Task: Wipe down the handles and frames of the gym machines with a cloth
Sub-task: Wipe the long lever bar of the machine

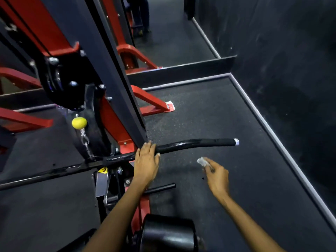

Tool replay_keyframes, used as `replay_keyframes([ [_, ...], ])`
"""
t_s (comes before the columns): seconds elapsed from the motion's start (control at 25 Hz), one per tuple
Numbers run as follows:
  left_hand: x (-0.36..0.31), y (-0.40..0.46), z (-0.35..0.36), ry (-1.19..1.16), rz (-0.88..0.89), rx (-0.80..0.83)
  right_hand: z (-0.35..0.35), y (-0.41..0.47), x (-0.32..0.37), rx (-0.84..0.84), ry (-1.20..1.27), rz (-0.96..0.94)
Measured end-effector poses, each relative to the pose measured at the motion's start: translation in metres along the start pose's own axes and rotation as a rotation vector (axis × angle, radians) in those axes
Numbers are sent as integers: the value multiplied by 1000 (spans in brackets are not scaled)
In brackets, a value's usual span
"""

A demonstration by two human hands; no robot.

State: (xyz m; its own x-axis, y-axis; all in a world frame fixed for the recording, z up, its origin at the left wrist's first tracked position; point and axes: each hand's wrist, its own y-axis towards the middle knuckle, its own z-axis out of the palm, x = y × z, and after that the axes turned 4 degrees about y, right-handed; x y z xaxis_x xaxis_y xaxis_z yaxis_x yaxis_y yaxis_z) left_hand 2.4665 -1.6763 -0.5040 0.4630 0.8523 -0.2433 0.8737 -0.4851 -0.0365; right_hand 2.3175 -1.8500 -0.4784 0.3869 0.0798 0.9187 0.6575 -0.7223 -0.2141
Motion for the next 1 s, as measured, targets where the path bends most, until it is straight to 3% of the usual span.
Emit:
replay_keyframes([
  [0.2,16,49,46,8,86,-16,50,76,-37,-414,-35,-292],
  [0.28,17,53,60,52,114,-93,72,85,-61,-460,-89,-328],
  [0.36,14,56,74,110,128,-193,111,70,-80,-239,-183,-453],
  [0.48,19,60,84,139,153,-305,153,43,-109,62,-404,-889],
  [0.56,23,58,87,145,174,-335,135,63,-123,12,-420,-866],
  [0.68,24,57,89,152,187,-358,98,89,-123,-326,-229,-546],
  [0.72,23,57,90,154,192,-359,101,91,-118,-367,-189,-513],
  [0.88,28,51,88,179,246,-309,119,77,-109,36,-421,-894],
  [0.92,29,51,85,182,287,-285,108,86,-112,35,-447,-850],
  [1.0,29,58,80,159,458,-203,78,110,-121,-186,-353,-550],
])
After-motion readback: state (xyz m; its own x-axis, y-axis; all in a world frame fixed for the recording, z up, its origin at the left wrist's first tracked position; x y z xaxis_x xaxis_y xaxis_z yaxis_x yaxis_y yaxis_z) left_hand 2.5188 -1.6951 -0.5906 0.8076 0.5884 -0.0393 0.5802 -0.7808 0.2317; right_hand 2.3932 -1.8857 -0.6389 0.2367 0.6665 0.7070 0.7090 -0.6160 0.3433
